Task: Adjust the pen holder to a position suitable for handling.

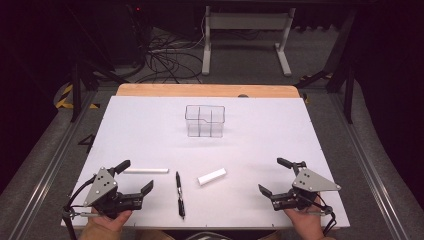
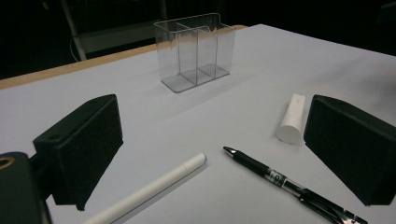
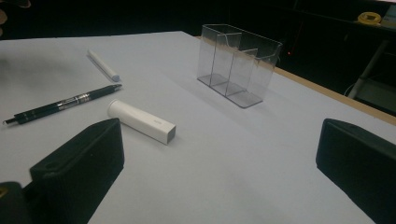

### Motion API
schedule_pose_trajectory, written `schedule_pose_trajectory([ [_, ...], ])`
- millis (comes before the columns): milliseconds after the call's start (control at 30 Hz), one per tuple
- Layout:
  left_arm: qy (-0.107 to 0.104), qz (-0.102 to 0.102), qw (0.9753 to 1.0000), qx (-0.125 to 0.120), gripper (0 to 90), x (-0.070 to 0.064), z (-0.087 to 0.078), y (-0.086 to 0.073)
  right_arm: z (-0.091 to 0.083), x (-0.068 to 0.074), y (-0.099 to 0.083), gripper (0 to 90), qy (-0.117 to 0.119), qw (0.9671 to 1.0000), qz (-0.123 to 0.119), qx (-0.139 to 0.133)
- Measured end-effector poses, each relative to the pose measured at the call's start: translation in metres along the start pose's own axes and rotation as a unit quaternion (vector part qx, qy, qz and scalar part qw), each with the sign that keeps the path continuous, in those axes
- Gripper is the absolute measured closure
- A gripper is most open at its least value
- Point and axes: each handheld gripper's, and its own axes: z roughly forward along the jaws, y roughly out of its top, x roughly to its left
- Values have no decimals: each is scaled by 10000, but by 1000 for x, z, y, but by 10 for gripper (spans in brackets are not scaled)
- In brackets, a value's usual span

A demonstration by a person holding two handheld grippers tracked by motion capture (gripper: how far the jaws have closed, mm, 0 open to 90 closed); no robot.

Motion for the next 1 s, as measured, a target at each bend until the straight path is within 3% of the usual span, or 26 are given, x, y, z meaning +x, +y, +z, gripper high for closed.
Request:
schedule_pose_trajectory([
  [700, 30, 146, 9999, 39, 105, -2, 0, 0, 2, 0, 1, 17, 88, 10000, -13, -10],
  [1000, 24, 60, 10000, 0, 111, 0, 0, 0, 2, -1, 3, 25, 89, 9999, 60, 52],
])
